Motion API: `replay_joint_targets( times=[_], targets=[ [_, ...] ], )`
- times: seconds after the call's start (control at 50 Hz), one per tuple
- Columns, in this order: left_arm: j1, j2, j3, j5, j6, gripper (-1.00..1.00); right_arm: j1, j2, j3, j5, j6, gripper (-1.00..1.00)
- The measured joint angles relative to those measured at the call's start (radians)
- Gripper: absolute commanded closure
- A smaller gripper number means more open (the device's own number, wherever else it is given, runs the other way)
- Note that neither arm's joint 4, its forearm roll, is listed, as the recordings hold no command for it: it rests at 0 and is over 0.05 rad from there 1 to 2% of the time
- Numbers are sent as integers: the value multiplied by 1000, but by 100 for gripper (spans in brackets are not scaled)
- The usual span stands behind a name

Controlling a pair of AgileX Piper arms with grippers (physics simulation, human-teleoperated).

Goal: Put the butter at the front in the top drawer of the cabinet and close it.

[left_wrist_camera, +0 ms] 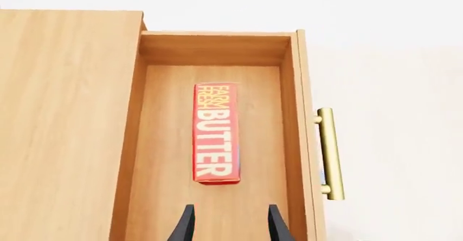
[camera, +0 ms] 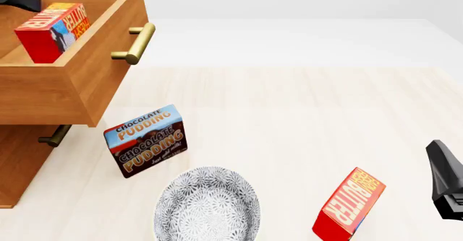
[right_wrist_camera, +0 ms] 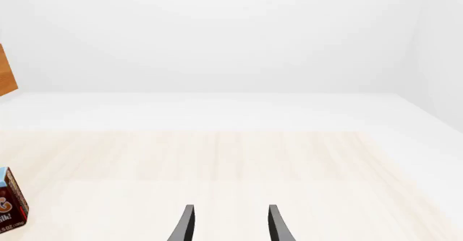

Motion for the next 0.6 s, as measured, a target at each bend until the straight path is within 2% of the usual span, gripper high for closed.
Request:
replay_joint_targets(
  times=[0.34,0.6],
  targets=[
    [-124,6,-77,23,16,-100,0,0,0,0,0,-100],
    [-221,51,-120,-13,6,-100,0,0,0,0,0,-100]
  ],
)
